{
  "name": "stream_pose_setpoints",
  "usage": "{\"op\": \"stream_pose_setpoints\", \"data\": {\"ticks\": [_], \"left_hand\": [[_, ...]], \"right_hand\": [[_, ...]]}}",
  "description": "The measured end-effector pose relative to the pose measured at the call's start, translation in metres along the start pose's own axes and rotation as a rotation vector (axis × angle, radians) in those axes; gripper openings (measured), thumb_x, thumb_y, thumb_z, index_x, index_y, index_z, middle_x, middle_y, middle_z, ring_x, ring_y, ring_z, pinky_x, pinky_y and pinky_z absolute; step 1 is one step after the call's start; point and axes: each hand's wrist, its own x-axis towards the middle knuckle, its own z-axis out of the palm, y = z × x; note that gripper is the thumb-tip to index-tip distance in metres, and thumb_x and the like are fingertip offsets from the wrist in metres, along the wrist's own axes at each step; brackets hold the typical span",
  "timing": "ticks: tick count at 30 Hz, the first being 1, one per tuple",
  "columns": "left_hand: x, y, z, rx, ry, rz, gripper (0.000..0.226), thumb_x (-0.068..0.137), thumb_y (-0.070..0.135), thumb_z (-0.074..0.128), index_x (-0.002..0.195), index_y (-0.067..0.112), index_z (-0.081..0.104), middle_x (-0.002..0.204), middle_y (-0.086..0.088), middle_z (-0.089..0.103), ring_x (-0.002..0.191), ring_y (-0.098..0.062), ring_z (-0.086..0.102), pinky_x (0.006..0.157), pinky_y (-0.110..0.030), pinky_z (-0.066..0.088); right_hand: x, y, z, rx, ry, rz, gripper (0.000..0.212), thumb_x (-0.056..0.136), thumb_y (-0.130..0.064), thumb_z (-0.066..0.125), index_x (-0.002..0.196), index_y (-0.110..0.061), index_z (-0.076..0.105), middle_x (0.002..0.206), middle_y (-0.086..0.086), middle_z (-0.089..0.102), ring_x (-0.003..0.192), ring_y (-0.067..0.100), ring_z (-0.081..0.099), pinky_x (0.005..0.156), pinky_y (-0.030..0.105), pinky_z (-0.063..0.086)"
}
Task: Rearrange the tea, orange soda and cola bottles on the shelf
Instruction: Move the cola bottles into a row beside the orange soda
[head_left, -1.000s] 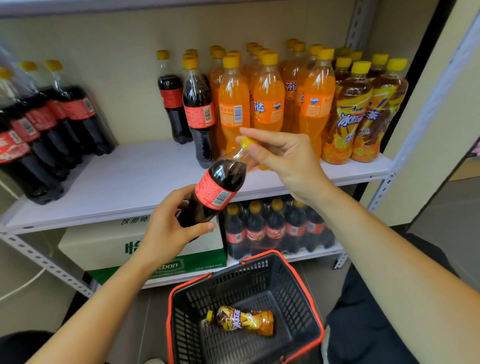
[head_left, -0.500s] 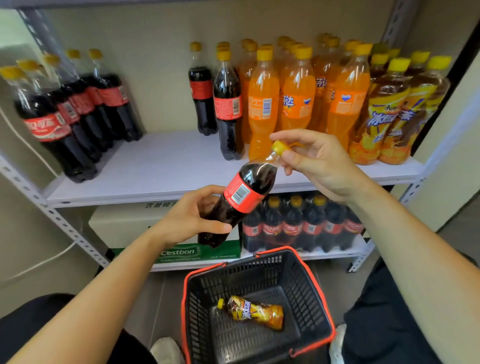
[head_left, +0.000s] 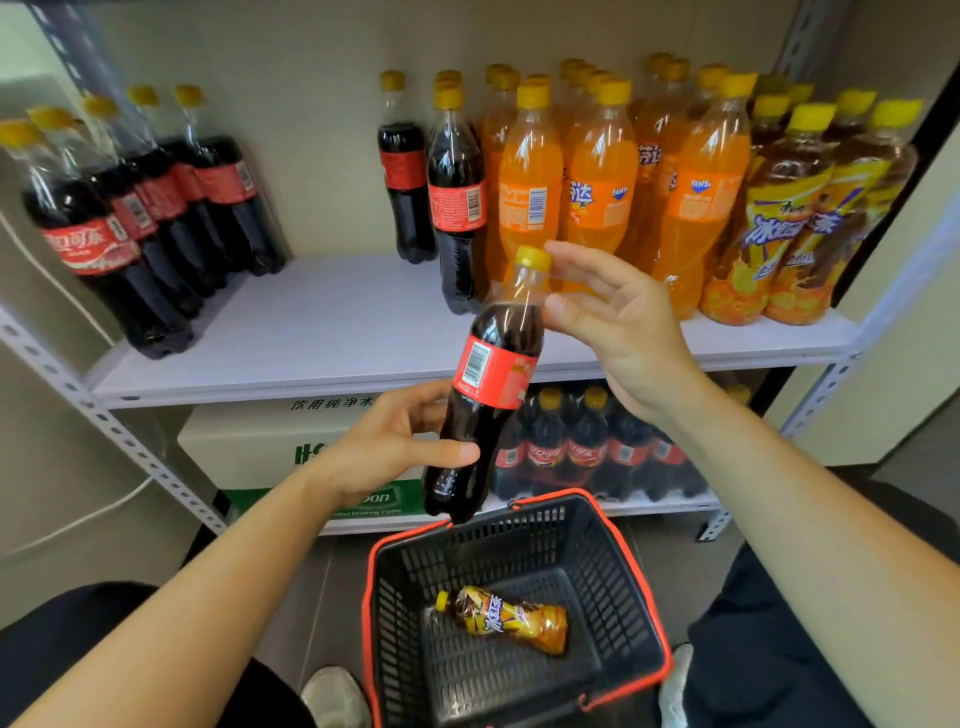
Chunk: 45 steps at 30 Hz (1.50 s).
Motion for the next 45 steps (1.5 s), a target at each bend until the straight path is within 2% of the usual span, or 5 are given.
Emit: {"op": "stream_pose_setpoints", "data": {"ticks": [5, 14, 34, 39, 45], "left_hand": [[0.001, 0.014, 0.006, -0.239, 0.206, 0.118, 0.044, 0.083, 0.007, 0.068, 0.127, 0.009, 0.061, 0.107, -0.006, 0.076, 0.096, -0.020, 0.073, 0.079, -0.030, 0.058], [-0.002, 0.033, -0.011, -0.505, 0.506, 0.138, 0.055, 0.093, 0.041, 0.064, 0.135, 0.005, 0.058, 0.121, -0.013, 0.072, 0.109, -0.025, 0.071, 0.079, -0.034, 0.059], [-0.013, 0.035, -0.007, -0.381, 0.626, 0.226, 0.045, 0.091, 0.028, 0.071, 0.129, 0.008, 0.061, 0.107, -0.002, 0.077, 0.111, -0.027, 0.072, 0.079, -0.041, 0.060], [-0.012, 0.036, -0.008, -0.383, 0.648, 0.244, 0.039, 0.091, 0.027, 0.071, 0.125, 0.012, 0.061, 0.100, 0.004, 0.077, 0.106, -0.020, 0.073, 0.079, -0.037, 0.060], [-0.012, 0.035, -0.014, -0.355, 0.699, 0.275, 0.034, 0.092, 0.019, 0.073, 0.123, 0.012, 0.060, 0.101, -0.001, 0.078, 0.103, -0.022, 0.074, 0.079, -0.032, 0.059]], "right_hand": [[-0.009, 0.005, 0.012, -0.146, -0.111, 0.046, 0.041, 0.095, -0.009, 0.069, 0.133, -0.023, 0.061, 0.130, 0.003, 0.068, 0.111, 0.021, 0.069, 0.102, 0.046, 0.055], [-0.035, 0.021, 0.057, -0.158, -0.225, 0.121, 0.058, 0.086, -0.005, 0.078, 0.136, -0.026, 0.056, 0.118, -0.010, 0.069, 0.090, 0.004, 0.070, 0.084, 0.023, 0.056], [-0.033, 0.045, 0.077, -0.237, -0.038, 0.099, 0.047, 0.082, -0.004, 0.082, 0.124, -0.018, 0.066, 0.093, 0.002, 0.076, 0.081, 0.013, 0.074, 0.080, 0.024, 0.057], [-0.035, 0.037, 0.084, 0.153, 0.045, 0.383, 0.017, 0.096, 0.003, 0.062, 0.108, -0.007, 0.068, 0.087, 0.015, 0.077, 0.082, 0.026, 0.077, 0.072, 0.028, 0.061], [-0.033, 0.023, 0.088, 0.772, -0.037, 0.772, 0.034, 0.104, -0.011, 0.052, 0.134, 0.004, 0.055, 0.126, 0.027, 0.067, 0.115, 0.037, 0.069, 0.089, 0.037, 0.061]]}}
